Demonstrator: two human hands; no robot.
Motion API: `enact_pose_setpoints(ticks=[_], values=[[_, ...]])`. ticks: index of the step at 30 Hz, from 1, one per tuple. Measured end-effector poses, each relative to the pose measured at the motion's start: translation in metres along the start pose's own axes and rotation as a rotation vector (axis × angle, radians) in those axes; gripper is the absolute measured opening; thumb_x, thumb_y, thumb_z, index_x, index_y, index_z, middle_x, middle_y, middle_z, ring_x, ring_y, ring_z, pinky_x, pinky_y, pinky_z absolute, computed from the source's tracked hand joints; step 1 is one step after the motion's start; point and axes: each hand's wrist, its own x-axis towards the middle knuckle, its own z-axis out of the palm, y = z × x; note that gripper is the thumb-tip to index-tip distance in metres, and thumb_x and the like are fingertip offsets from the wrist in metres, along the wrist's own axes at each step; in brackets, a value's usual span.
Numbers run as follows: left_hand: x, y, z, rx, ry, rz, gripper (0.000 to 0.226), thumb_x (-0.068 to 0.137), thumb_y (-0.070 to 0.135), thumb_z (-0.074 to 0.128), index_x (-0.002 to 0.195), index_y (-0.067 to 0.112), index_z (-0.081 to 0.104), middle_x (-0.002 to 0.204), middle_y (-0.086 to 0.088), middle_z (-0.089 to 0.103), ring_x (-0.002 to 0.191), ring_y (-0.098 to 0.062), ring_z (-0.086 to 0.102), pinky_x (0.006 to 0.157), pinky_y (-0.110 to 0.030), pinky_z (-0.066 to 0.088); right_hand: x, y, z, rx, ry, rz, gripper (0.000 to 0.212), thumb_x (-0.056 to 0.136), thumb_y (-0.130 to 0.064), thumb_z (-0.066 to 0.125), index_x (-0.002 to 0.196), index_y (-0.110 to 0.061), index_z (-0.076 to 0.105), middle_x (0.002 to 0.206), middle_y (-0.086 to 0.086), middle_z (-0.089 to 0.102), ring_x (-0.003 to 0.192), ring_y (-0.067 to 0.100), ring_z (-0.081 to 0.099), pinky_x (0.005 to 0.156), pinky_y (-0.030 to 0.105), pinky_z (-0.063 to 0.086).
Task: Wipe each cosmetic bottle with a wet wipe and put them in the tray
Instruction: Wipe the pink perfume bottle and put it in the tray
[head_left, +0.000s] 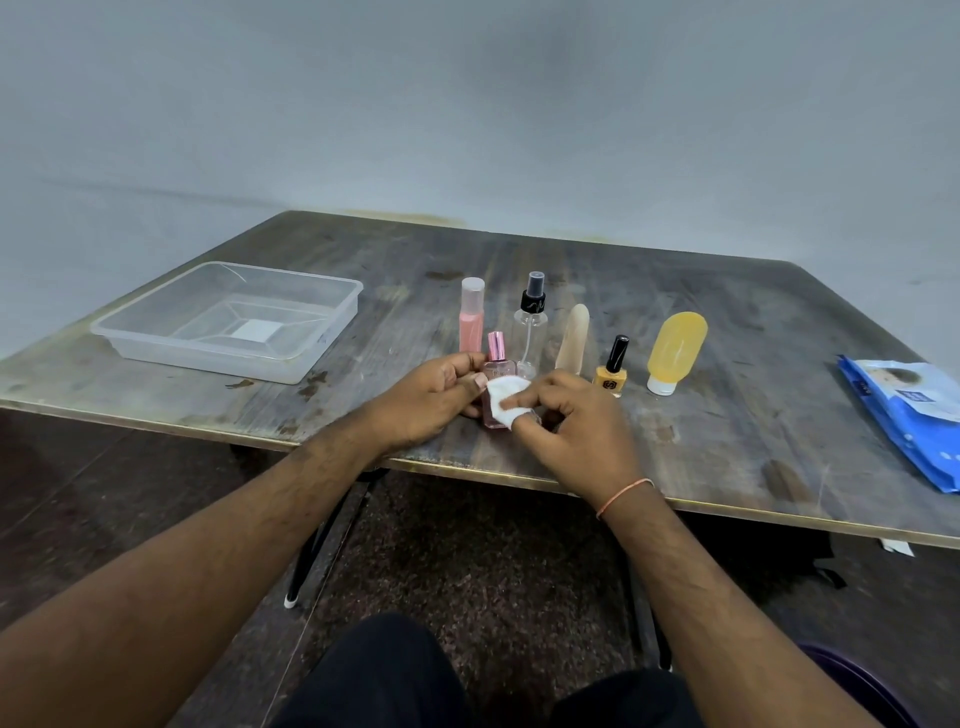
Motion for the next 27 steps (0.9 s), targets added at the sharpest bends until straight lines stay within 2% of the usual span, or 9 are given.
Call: enact_pose_setpoints(ticks=[4,7,10,12,14,17,19,23,27], values=[[-0.0001,-0.0013,0.0001,0.004,-0.007,-0.002,0.030,0.115,0.016,0.048,0.139,0.028,0.060,0.131,-0.002,0.076,0.123,-0.023,0.072,0.110,-0.048,0.055,0.0013,0.0000,-0.0008,-0.026,0.038,-0.026,0.032,0.092,-0.013,0.075,0.119,-0.030,0.081,0.112,-0.016,0.068,0.084,0.001,0.064,0.077,0.010,0.046],[0.0000,-0.0017,0.0005,-0.026,-0.004,0.000,0.030,0.114,0.015,0.048,0.137,0.029,0.061,0.129,-0.002,0.077,0.120,-0.020,0.073,0.108,-0.044,0.056,0.0009,-0.0018,-0.0012,-0.048,0.020,-0.056,0.039,0.092,-0.008,0.074,0.124,-0.029,0.079,0.113,-0.016,0.064,0.092,0.000,0.064,0.081,0.007,0.044],[-0.0006,-0.0007,0.0012,-0.093,-0.006,-0.002,0.029,0.114,0.012,0.048,0.137,0.021,0.062,0.126,-0.002,0.078,0.116,-0.018,0.074,0.099,-0.032,0.059,0.0000,-0.0032,-0.0021,-0.045,-0.031,-0.060,0.030,0.090,-0.017,0.075,0.114,-0.031,0.083,0.103,-0.014,0.065,0.089,0.007,0.065,0.078,0.015,0.049],[-0.0008,-0.0004,0.0014,-0.117,-0.009,0.005,0.030,0.114,0.011,0.048,0.141,0.015,0.061,0.131,-0.006,0.076,0.121,-0.021,0.073,0.102,-0.033,0.058,-0.0009,-0.0049,-0.0016,-0.070,-0.073,-0.062,0.021,0.085,-0.030,0.072,0.101,-0.033,0.086,0.096,-0.014,0.067,0.081,0.007,0.065,0.074,0.024,0.052],[-0.0001,-0.0011,0.0014,-0.110,-0.012,0.014,0.030,0.114,0.010,0.047,0.141,0.014,0.060,0.132,-0.008,0.076,0.123,-0.023,0.072,0.105,-0.035,0.058,-0.0014,-0.0048,-0.0003,-0.109,-0.084,-0.040,0.020,0.081,-0.039,0.068,0.087,-0.029,0.085,0.090,-0.014,0.068,0.075,0.005,0.062,0.070,0.030,0.053],[-0.0005,0.0010,0.0027,-0.071,0.007,0.013,0.027,0.114,0.009,0.047,0.133,0.021,0.062,0.118,0.003,0.080,0.107,-0.013,0.076,0.091,-0.026,0.060,-0.0003,-0.0021,0.0004,-0.124,-0.012,0.001,0.009,0.083,-0.031,0.074,0.079,-0.026,0.080,0.086,-0.012,0.067,0.073,0.005,0.060,0.067,0.030,0.048],[-0.0006,0.0018,0.0032,-0.058,0.014,0.009,0.027,0.114,0.010,0.047,0.132,0.023,0.062,0.117,0.006,0.079,0.106,-0.010,0.075,0.090,-0.025,0.060,0.0006,-0.0007,-0.0004,-0.092,0.031,0.033,0.006,0.086,-0.026,0.076,0.086,-0.027,0.082,0.090,-0.012,0.067,0.075,0.004,0.061,0.068,0.026,0.048],[-0.0005,-0.0003,0.0018,-0.031,0.010,0.015,0.027,0.114,0.016,0.050,0.137,0.022,0.062,0.125,0.001,0.077,0.116,-0.019,0.074,0.101,-0.038,0.059,0.0008,-0.0026,-0.0019,-0.034,0.069,0.031,0.015,0.091,-0.021,0.074,0.100,-0.031,0.080,0.102,-0.017,0.071,0.077,0.002,0.062,0.071,0.021,0.049],[-0.0008,-0.0025,0.0014,-0.037,-0.002,0.022,0.029,0.114,0.016,0.050,0.140,0.020,0.059,0.128,-0.001,0.076,0.119,-0.021,0.073,0.101,-0.038,0.058,0.0000,-0.0055,-0.0032,-0.021,0.077,0.026,0.022,0.093,-0.020,0.073,0.111,-0.031,0.077,0.098,-0.022,0.070,0.075,0.000,0.061,0.068,0.015,0.043]])
